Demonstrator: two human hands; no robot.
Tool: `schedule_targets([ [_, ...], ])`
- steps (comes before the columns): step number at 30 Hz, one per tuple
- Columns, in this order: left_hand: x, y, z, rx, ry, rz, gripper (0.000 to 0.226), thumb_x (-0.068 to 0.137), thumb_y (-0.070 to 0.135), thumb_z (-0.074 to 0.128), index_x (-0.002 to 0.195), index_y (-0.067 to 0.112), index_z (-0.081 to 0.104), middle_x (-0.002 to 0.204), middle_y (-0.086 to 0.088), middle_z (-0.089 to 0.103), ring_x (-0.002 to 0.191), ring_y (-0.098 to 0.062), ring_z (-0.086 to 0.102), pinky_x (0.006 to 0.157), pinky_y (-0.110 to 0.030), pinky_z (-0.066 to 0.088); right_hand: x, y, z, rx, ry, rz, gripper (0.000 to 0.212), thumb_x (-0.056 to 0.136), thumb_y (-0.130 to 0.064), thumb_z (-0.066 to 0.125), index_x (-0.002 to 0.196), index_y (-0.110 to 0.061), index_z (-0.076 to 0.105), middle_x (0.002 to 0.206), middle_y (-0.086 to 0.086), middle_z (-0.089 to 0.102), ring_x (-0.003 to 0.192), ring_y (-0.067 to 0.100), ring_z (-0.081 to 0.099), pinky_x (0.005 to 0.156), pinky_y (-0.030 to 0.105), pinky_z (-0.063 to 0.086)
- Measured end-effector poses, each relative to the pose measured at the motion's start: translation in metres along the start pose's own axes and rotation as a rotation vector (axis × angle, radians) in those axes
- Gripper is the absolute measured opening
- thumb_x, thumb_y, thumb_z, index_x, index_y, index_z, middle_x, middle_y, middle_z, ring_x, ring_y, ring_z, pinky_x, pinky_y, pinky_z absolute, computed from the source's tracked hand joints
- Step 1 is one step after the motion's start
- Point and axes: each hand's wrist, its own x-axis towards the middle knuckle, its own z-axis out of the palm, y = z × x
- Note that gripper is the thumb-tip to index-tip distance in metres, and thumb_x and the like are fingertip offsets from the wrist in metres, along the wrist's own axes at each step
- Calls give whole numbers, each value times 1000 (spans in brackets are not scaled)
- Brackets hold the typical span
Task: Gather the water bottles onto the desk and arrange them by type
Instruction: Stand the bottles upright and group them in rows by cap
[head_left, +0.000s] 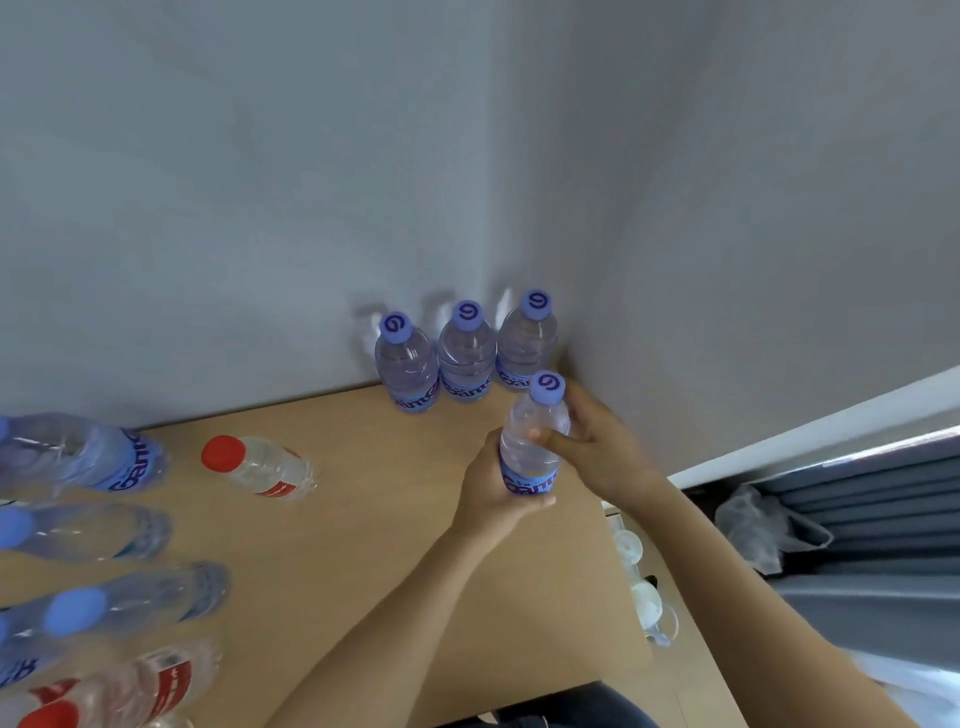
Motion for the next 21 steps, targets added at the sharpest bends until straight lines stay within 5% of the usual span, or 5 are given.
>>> schedule_targets([
  [9, 27, 0, 25, 70, 160, 115, 62, 53, 14, 84, 111, 9, 62, 105, -3, 65, 105, -24, 61, 87, -35, 52, 7, 19, -4, -18, 10, -30, 46, 88, -7, 71, 129, -19, 53, 123, 5, 62, 112, 15, 58, 92, 11, 41],
  [14, 33, 6, 29, 96, 235, 189, 56, 56, 18, 78, 109, 20, 61, 103, 20, 56, 102, 0, 51, 83, -6, 39, 10, 20, -8, -32, 0, -84, 53, 87, -1, 70, 133, -22, 51, 126, -2, 60, 116, 8, 55, 94, 7, 38],
  [21, 57, 10, 27, 59, 228, 152, 51, 60, 2, 79, 108, 5, 63, 103, -6, 64, 99, -14, 61, 80, -20, 47, 26, 17, -10, -42, -5, -114, 60, 87, 0, 69, 133, -32, 46, 128, -12, 56, 119, -3, 51, 97, 6, 38],
])
